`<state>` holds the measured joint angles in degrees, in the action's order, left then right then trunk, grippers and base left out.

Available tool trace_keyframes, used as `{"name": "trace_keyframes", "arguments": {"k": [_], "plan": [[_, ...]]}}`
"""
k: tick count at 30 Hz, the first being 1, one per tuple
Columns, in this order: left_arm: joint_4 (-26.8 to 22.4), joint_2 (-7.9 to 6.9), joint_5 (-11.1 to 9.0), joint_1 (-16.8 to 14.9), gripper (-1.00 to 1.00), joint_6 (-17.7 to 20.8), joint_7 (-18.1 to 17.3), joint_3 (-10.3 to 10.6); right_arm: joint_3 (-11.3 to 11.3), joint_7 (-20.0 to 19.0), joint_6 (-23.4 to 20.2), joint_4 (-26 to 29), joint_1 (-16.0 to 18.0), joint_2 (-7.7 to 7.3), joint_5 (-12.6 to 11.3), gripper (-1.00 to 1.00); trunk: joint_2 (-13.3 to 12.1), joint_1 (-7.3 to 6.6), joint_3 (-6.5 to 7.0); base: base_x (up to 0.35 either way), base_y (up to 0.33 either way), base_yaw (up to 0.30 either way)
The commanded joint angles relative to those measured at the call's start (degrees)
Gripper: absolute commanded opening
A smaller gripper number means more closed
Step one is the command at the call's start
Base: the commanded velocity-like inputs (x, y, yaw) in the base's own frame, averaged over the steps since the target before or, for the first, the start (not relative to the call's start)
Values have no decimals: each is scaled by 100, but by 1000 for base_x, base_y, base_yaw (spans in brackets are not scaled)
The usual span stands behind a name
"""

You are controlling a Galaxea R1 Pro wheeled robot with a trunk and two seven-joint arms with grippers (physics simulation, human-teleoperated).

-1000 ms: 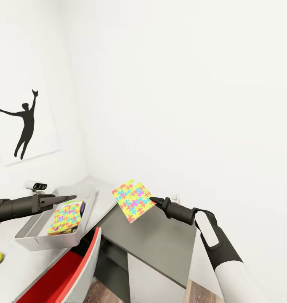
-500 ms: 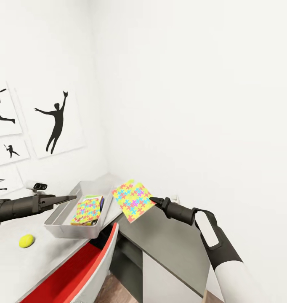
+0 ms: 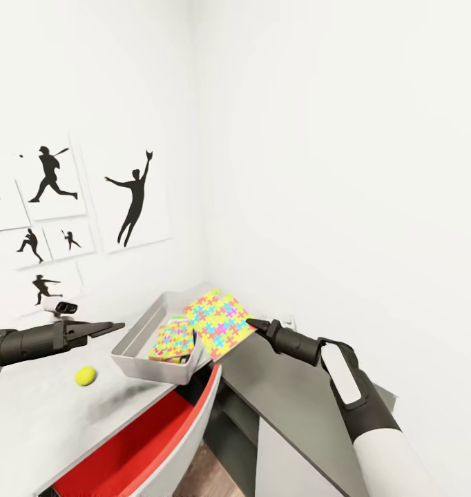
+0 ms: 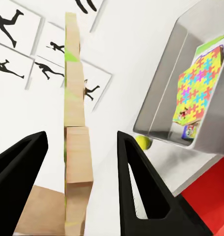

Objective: Put all the toys in the child's room - the three board games (two on the bed and one on the table), the two jigsaw puzzles on the table, and the tennis ball on the table - inside the toy box on the table in the child's room.

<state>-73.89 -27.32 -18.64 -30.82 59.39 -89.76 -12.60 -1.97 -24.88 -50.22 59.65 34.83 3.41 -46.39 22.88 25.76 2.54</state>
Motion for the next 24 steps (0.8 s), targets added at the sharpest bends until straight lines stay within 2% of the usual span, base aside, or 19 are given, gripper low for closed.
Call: {"name": "trace_keyframes", "arguments": {"k": [1, 10, 24], "plan": [[3, -1, 4, -3, 100, 61, -24, 3, -20, -25, -38, 1, 0, 5, 5, -100, 4, 2, -3, 2, 0, 292], [6, -1, 9, -3, 100, 61, -24, 3, -14, -23, -35, 3, -2, 8, 7, -100, 4, 2, -3, 0, 0, 286], [25, 0, 8, -3, 100, 61, -24, 3, -22, -9, -25, -58, -2, 3, 1, -100, 4, 2, -3, 89, 0, 23]]}}
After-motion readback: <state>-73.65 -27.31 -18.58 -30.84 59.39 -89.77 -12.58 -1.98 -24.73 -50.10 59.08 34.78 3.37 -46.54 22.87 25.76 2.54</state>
